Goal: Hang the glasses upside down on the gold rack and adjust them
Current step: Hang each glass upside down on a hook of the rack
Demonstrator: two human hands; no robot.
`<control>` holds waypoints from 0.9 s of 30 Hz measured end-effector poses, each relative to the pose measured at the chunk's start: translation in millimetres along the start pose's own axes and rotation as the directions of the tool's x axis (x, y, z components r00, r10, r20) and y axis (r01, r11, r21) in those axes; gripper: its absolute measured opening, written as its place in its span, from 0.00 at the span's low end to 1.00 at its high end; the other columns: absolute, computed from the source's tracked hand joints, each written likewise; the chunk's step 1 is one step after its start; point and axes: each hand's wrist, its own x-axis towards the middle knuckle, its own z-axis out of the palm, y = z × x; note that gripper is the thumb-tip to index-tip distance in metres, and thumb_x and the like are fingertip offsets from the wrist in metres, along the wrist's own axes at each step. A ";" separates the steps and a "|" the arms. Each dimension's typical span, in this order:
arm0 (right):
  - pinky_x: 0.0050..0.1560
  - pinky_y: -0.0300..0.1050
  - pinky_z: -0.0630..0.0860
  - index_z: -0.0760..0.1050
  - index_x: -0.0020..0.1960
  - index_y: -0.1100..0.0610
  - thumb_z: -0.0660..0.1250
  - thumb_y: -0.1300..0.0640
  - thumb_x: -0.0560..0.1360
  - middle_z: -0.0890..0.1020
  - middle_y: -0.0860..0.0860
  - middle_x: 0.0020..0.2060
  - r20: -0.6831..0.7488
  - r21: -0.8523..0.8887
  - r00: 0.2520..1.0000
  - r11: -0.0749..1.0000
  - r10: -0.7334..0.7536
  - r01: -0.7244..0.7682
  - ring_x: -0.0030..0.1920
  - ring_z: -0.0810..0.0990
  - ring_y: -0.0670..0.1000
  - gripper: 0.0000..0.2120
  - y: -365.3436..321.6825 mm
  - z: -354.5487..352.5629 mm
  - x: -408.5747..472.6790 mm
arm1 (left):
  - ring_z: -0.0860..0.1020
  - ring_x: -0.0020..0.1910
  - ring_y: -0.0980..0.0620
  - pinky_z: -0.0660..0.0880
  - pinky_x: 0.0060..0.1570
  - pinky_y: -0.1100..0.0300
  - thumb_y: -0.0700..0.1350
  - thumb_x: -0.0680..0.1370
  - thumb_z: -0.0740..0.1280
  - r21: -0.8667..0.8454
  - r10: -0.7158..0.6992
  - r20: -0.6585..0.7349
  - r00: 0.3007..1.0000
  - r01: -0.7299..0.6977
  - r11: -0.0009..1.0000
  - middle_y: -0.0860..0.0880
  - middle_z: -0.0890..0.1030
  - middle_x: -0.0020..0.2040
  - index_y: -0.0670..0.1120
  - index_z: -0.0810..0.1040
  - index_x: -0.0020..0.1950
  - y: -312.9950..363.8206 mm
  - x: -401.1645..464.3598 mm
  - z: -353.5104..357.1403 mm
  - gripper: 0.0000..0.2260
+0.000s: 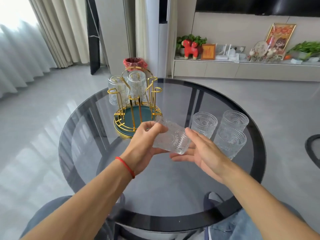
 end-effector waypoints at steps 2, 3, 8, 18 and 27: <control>0.56 0.57 0.84 0.76 0.69 0.57 0.60 0.47 0.86 0.86 0.62 0.59 0.021 0.056 0.999 0.998 -0.035 0.034 0.57 0.85 0.67 0.19 -1.0 2.5 7.7 | 0.81 0.58 0.45 0.83 0.55 0.39 0.51 0.63 0.73 0.049 0.021 -0.004 1.000 -0.021 0.999 0.44 0.80 0.56 0.42 0.73 0.63 1.7 4.4 -3.2 0.30; 0.56 0.56 0.84 0.76 0.70 0.58 0.61 0.48 0.86 0.86 0.62 0.61 0.022 0.070 0.998 0.996 -0.062 0.060 0.60 0.84 0.68 0.19 -1.1 2.7 10.5 | 0.80 0.57 0.46 0.83 0.56 0.42 0.52 0.65 0.72 0.127 0.031 0.003 1.000 -0.031 0.991 0.46 0.81 0.55 0.44 0.74 0.63 4.6 7.4 -6.1 0.28; 0.68 0.62 0.78 0.78 0.68 0.43 0.75 0.45 0.76 0.85 0.55 0.58 -0.125 -0.141 0.954 0.957 -0.273 0.255 0.62 0.84 0.57 0.21 -6.7 -0.7 15.8 | 0.82 0.57 0.49 0.82 0.58 0.49 0.47 0.68 0.68 0.404 0.015 0.184 0.983 -0.089 0.910 0.45 0.81 0.60 0.54 0.75 0.68 18.9 22.1 -30.6 0.27; 0.61 0.41 0.78 0.77 0.69 0.44 0.76 0.53 0.73 0.83 0.47 0.64 -0.267 -0.362 0.750 0.784 -0.605 0.504 0.65 0.81 0.45 0.25 -63.7 10.3 31.8 | 0.63 0.73 0.40 0.72 0.67 0.43 0.52 0.77 0.69 0.981 0.098 0.190 0.977 -0.186 -0.047 0.44 0.67 0.74 0.51 0.71 0.75 -5.0 37.1 -51.6 0.27; 0.58 0.53 0.84 0.74 0.71 0.62 0.77 0.58 0.70 0.84 0.59 0.61 -0.588 -0.073 0.743 0.936 -0.319 0.344 0.59 0.86 0.57 0.31 -149.4 5.7 149.7 | 0.68 0.70 0.40 0.73 0.64 0.40 0.56 0.79 0.66 0.983 0.019 0.135 0.991 -0.132 -0.129 0.42 0.71 0.69 0.49 0.69 0.74 2.5 42.6 -42.2 0.25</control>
